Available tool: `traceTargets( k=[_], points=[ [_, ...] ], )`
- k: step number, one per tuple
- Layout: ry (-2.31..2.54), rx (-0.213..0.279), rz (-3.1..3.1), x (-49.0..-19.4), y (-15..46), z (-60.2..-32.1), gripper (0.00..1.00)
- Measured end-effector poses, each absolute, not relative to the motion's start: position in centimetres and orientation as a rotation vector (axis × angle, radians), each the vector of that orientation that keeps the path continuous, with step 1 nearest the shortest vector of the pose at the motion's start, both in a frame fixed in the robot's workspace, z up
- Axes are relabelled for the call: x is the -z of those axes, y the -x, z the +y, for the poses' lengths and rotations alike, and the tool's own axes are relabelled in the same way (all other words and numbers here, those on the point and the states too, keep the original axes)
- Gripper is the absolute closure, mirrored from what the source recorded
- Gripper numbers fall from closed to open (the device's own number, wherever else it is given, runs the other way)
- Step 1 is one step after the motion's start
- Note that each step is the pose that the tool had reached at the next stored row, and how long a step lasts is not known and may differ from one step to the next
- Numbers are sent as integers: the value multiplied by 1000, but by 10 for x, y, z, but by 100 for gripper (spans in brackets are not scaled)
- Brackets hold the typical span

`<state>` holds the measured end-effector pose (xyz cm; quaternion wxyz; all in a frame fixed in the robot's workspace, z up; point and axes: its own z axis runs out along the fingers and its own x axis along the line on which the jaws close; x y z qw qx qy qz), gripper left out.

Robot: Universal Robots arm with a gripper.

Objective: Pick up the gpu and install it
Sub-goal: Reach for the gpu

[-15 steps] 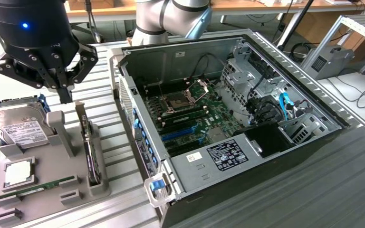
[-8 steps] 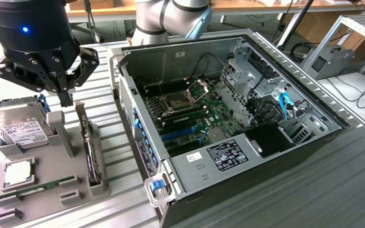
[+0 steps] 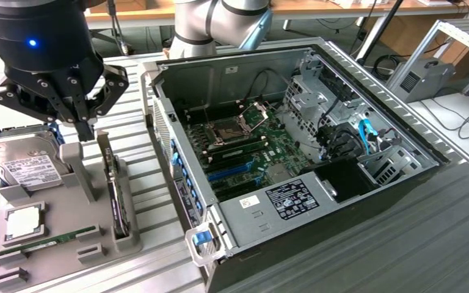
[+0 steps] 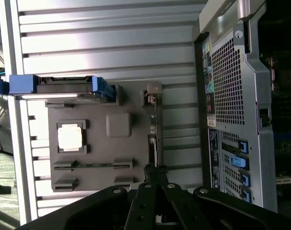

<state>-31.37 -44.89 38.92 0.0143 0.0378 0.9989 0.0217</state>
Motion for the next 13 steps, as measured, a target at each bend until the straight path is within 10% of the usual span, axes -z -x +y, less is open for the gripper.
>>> traceTargets(
  k=[13],
  points=[
    [-118,-68,3110,-389,314,-453,89]
  ],
)
